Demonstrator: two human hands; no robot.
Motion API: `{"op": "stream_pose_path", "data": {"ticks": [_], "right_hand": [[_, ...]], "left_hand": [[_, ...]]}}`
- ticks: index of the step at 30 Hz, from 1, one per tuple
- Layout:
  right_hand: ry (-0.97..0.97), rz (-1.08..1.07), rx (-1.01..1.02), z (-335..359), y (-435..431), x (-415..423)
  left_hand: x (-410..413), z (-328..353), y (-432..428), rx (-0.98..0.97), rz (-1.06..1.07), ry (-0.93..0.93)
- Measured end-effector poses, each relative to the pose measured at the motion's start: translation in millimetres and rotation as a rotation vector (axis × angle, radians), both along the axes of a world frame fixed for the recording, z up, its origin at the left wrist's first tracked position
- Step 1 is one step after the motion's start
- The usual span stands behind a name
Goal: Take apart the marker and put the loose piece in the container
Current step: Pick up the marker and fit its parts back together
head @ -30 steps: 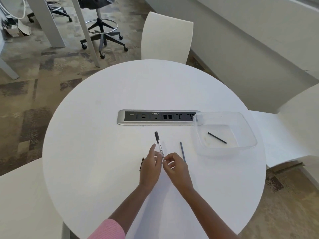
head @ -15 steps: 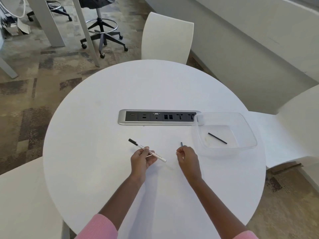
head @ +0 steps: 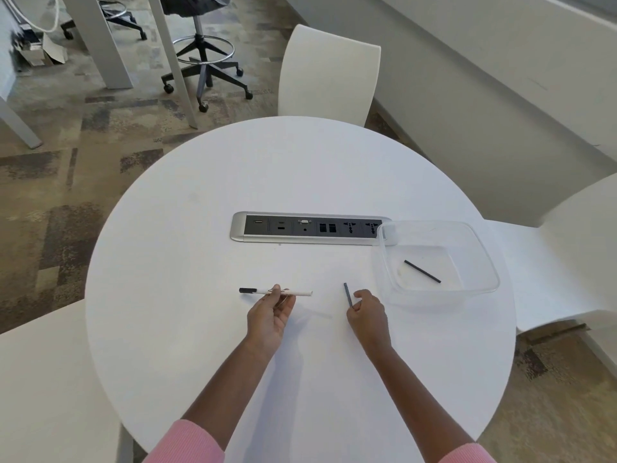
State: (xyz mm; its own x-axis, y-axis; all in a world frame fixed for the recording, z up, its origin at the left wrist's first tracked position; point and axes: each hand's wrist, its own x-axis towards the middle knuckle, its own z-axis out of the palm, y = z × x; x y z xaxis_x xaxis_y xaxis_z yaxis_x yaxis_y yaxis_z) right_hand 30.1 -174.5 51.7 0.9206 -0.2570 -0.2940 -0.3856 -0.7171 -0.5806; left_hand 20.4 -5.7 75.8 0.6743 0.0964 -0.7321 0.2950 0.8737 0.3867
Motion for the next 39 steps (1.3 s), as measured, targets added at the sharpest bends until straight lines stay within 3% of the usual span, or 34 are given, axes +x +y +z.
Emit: {"op": "stream_pose_path", "data": {"ticks": [6, 10, 22, 31, 35, 39], "right_hand": [[0.036, -0.250, 0.893, 42.2, 5.7, -3.4], [-0.074, -0.265, 1.135, 66.2, 12.0, -9.0], [-0.182, -0.170, 1.184, 71.4, 24.0, -21.0], [-0.275, -0.057, 0.957, 66.2, 23.4, -21.7], [-0.229, -0.020, 0.969, 64.8, 24.1, -22.2], [-0.243, 0.090, 0.790, 62.9, 30.7, -24.0]], "left_hand": [[-1.4, 6.4, -5.3, -0.069, 0.040, 0.018], [-3.8, 11.1, -12.3, -0.109, 0.054, 0.048], [-10.8, 19.0, -18.3, -0.155, 0.074, 0.069], [-13.3, 17.9, -19.0, -0.108, 0.059, 0.063], [-13.6, 19.9, -21.1, -0.105, 0.010, 0.070], [-13.1, 24.7, -22.3, -0.113, 0.003, 0.080]]}}
